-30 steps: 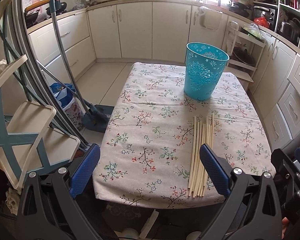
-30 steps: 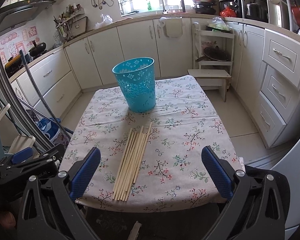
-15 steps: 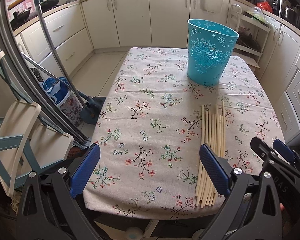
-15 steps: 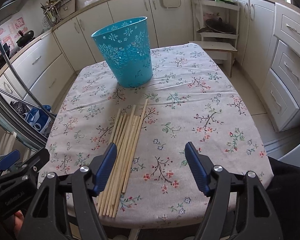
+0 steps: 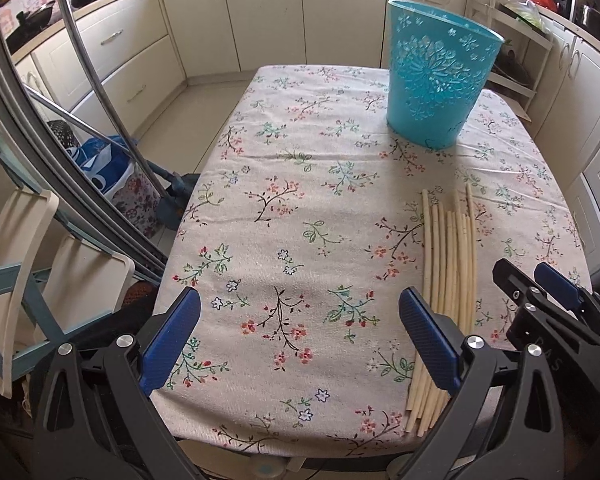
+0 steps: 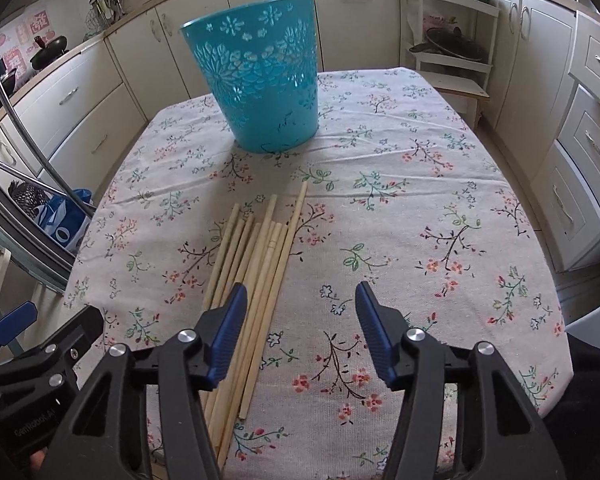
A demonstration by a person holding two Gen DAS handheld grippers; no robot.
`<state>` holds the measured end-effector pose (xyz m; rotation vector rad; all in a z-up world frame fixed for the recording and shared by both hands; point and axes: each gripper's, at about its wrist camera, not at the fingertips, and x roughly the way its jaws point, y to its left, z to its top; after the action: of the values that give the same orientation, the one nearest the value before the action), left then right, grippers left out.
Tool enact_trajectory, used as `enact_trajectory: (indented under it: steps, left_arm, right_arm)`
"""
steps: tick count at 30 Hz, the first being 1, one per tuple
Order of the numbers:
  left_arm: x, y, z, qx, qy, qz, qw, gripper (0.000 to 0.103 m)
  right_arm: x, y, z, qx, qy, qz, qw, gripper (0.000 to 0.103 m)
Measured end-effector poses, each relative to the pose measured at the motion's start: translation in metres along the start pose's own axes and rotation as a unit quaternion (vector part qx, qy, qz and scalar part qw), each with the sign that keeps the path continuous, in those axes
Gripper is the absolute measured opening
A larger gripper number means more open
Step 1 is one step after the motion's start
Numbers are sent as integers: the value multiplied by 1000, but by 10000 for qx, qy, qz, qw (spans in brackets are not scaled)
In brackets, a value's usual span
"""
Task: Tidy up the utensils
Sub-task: 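Close the right tool on one chopstick while the left tool grasps another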
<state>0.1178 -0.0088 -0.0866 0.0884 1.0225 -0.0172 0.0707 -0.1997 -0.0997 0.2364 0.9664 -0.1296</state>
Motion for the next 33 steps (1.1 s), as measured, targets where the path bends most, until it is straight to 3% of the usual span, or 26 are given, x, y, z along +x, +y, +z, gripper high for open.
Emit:
enact_trajectory:
  steps: [14,22,30,33]
  left_arm:
    - [49,-25,24,76,233,-42,9997,95]
    - [76,-44,40,140,336,-93,9993,95]
    - [93,-61,45,291,385,-217,9986,95]
    - [93,-64,46,298,316,-271,9987,95]
  right_arm:
    - [43,-4,15,-55,73,-211,9997,50]
    - [49,-7,24,-887,58,-257,9957,39]
    - [46,-30,31,-1289,402,-8,9908,39]
    - [44,-36,32,-1204,441,-14,9917,46]
